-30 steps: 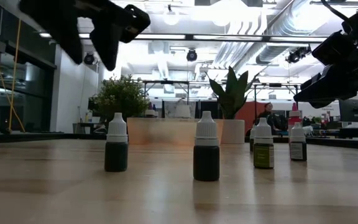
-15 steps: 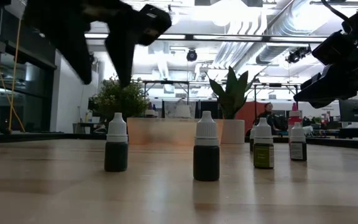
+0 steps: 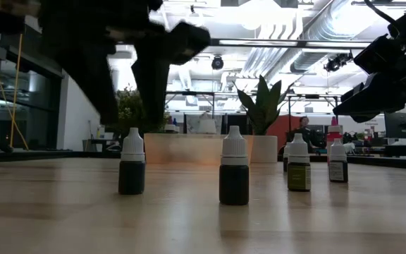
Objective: Pick & Place food coloring
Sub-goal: Put the small blue bottle into the bin
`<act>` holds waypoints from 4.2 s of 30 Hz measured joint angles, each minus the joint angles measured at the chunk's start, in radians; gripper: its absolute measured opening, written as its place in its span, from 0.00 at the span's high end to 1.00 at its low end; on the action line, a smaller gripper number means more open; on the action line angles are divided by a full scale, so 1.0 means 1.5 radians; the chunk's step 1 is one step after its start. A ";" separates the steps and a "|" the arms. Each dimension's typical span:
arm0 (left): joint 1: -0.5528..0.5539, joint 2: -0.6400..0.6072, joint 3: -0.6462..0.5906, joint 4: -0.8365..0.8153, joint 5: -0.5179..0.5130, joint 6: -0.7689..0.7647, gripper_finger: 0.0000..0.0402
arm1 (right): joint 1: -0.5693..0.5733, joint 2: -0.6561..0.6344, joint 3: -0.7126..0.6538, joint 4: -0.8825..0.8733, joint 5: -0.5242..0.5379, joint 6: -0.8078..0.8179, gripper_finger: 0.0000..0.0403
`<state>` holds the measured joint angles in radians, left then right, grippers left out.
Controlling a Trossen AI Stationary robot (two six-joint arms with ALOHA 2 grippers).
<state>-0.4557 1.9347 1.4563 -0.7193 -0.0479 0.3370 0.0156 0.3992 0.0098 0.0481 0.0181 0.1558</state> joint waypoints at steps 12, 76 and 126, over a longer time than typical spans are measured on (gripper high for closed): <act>0.011 0.027 -0.003 0.008 0.018 -0.006 0.58 | 0.000 0.000 0.000 -0.004 0.000 0.000 1.00; 0.019 -0.017 -0.002 -0.022 -0.003 -0.014 0.92 | 0.000 0.000 0.000 -0.004 0.000 0.000 1.00; 0.287 -0.314 -0.002 0.119 -0.019 -0.520 0.92 | 0.000 -0.001 0.000 -0.004 0.000 0.000 1.00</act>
<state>-0.0247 1.4629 1.4540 -0.5415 -0.0760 -0.4433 0.0158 0.3977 0.0097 0.0418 0.0181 0.1558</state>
